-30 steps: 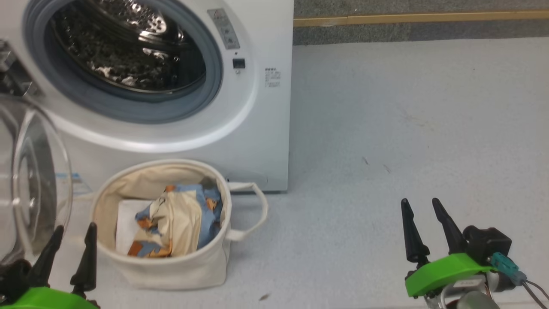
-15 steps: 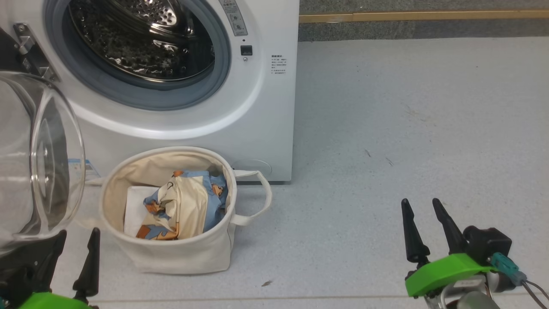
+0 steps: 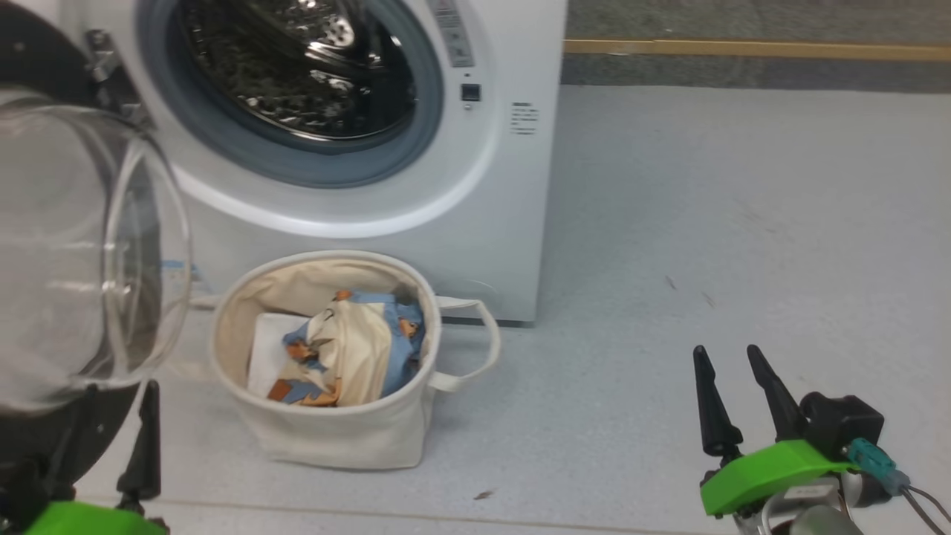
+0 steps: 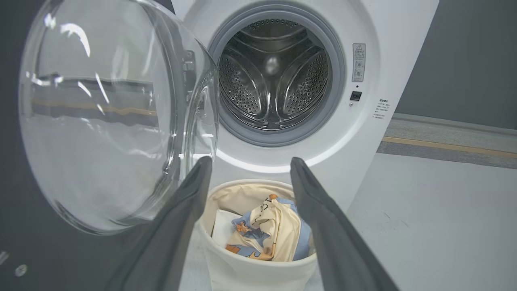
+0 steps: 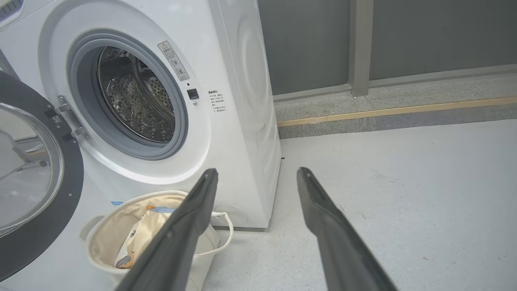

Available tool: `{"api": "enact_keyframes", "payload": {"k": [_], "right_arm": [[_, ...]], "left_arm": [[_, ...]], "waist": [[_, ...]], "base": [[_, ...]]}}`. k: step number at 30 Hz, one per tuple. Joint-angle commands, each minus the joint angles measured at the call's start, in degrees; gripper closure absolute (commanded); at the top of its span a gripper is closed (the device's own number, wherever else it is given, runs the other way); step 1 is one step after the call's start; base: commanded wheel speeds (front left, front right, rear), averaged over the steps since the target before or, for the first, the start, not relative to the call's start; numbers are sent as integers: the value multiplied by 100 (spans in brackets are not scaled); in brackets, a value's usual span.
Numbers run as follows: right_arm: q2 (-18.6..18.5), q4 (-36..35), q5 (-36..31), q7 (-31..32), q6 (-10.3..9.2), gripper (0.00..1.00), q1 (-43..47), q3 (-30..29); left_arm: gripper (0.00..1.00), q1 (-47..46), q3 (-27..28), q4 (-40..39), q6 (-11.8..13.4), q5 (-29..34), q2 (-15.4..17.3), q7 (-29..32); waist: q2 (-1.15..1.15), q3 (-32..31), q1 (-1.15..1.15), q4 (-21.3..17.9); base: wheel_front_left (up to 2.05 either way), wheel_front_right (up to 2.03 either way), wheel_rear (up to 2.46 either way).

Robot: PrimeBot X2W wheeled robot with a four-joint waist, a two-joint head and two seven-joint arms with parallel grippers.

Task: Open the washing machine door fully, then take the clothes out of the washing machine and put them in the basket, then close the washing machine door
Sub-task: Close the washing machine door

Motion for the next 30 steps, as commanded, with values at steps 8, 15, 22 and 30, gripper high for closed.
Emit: {"api": "enact_keyframes", "payload": {"k": [8, 15, 22, 30], "right_arm": [[75, -151, 49, -71, 23, 0, -55, 239], [110, -180, 29, -71, 23, 0, -68, 215], [119, -209, 4, -71, 23, 0, -122, 212], [158, -205, -15, -71, 23, 0, -118, 226]], "left_arm": [[0, -537, 535, -4, 446, 104, 167, -138], [0, -780, 587, 55, 755, 117, 112, 1], [0, -1075, 488, 85, 914, 135, -20, 57], [0, -1158, 399, 235, 883, 90, -97, 22]], "waist": [[0, -66, 0, 924], [0, -23, 0, 1609], [0, 54, 0, 2335], [0, 25, 0, 2873]], "base": [[0, 0, 0], [0, 0, 0], [0, 0, 0], [0, 0, 0]]}}
